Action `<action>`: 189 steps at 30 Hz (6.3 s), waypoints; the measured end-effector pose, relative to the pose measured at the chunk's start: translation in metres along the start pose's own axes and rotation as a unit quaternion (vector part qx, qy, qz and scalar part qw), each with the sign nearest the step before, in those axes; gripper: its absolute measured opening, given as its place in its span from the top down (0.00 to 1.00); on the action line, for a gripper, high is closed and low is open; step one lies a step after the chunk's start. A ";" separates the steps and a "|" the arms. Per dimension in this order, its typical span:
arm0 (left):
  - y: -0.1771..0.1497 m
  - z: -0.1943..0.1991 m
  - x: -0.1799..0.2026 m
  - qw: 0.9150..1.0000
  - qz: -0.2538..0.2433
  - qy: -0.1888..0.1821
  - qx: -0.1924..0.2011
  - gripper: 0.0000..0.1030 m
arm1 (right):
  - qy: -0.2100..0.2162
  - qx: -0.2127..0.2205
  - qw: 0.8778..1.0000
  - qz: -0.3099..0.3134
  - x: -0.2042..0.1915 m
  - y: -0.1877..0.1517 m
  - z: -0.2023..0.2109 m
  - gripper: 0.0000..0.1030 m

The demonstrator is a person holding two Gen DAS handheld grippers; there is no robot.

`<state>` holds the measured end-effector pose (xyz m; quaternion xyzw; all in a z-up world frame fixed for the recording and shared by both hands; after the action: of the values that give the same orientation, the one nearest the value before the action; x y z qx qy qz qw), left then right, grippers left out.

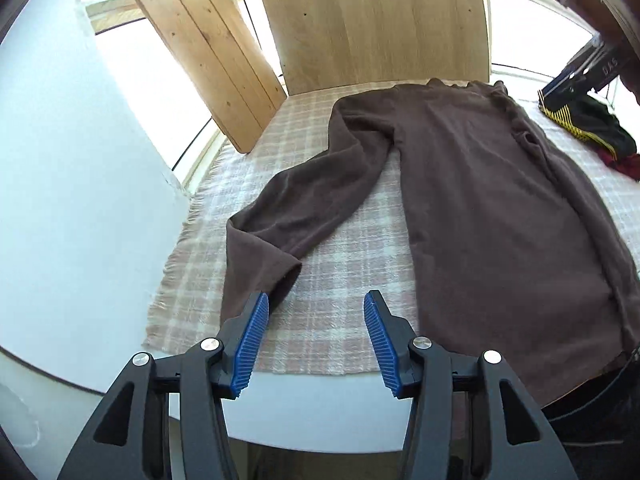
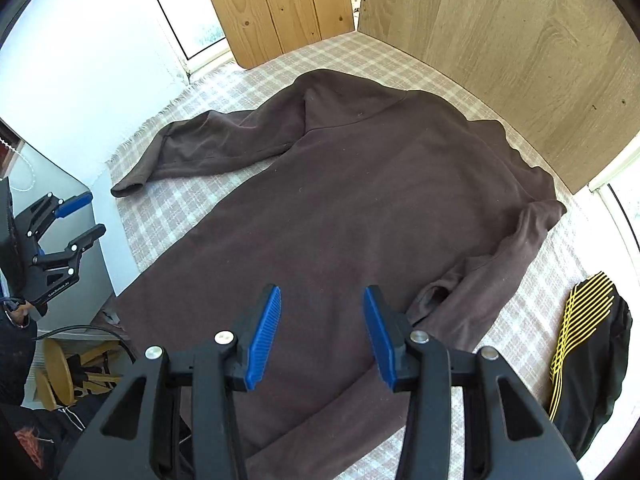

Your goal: Fold clothes

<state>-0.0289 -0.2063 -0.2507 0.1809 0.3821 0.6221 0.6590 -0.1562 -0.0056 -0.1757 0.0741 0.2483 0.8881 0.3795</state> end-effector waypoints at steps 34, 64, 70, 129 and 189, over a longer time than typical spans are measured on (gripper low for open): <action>-0.011 0.020 -0.132 0.974 0.227 -0.006 -0.023 0.94 | 0.043 -0.045 0.997 0.043 0.012 0.120 -0.156 0.58; -0.097 -0.056 -0.116 0.942 0.317 -0.002 -0.109 0.68 | 0.009 -0.048 0.996 0.074 0.025 0.071 -0.157 0.58; -0.089 -0.050 -0.112 0.944 0.315 -0.020 -0.097 0.88 | 0.012 -0.045 0.996 0.071 0.031 0.074 -0.155 0.58; -0.077 -0.061 -0.140 0.981 0.156 0.012 -0.111 0.96 | 0.016 -0.056 0.992 0.110 0.137 0.133 -0.125 0.58; -0.069 0.100 0.106 0.963 0.254 -0.073 -0.048 0.86 | -0.030 -0.035 0.975 0.217 0.167 0.098 -0.114 0.63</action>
<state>0.0844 -0.0919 -0.2654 0.2848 0.2444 0.7715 0.5137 -0.3722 0.0121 -0.2350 0.1396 0.1838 0.9547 0.1877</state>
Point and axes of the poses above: each gripper's, at about its wrist camera, not at the fingertips, and z roughly against the way its jaws point, x to its right, y to its top, the point moved 9 cm from there along -z, roughly the way its jaws point, and after that the axes turned 12 degrees about x, right-handed, at the moved point
